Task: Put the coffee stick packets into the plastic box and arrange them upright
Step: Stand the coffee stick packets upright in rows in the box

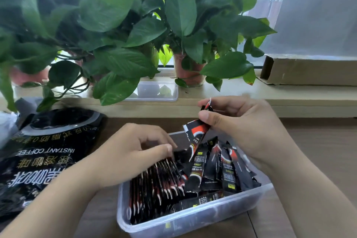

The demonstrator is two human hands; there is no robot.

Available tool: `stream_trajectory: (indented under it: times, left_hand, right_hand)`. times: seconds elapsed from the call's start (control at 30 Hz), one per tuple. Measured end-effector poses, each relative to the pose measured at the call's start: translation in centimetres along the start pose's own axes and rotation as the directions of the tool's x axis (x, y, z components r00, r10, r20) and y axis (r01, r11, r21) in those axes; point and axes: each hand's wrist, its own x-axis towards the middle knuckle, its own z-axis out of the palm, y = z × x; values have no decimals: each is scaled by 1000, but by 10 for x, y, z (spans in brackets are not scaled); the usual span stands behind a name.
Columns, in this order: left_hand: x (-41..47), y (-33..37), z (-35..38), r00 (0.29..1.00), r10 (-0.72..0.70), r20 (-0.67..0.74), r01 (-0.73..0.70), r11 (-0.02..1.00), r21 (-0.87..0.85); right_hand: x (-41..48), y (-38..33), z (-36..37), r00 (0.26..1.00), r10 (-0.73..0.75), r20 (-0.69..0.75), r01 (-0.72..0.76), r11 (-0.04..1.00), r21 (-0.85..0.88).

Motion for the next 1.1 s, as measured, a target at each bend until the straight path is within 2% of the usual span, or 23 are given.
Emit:
stream_trajectory:
  times: [0.07,0.17,0.23,0.3,0.6,0.9,1.1]
  left_hand:
    - [11,10,3,995,-79,-67,75,995,-64]
    - [28,24,11,988,-148,43,152,979,-138]
    - [36,28,18,985,-167,39,170,978,-121]
    - [41,27,25,985,-172,-1,171,982,-77]
    - [34,20,28,986,-157,-62,146,977,-155]
    - [20,13,19,969,-134,-208,94,977,-191]
    - [18,12,23,968,-99,-229,55,980,-194]
  right_hand:
    - [1,2,-3,998,49,-26,-46,996,80]
    - [1,2,-4,993,111,-36,-100,968,228]
    - [0,3,-3,991,123,-46,-106,954,280]
    - [0,4,-2,991,120,-64,-98,959,267]
    - [2,8,1,993,112,-42,-98,966,239]
    - [5,5,5,984,178,19,-171,901,398]
    - [3,10,7,975,220,-15,-209,944,257]
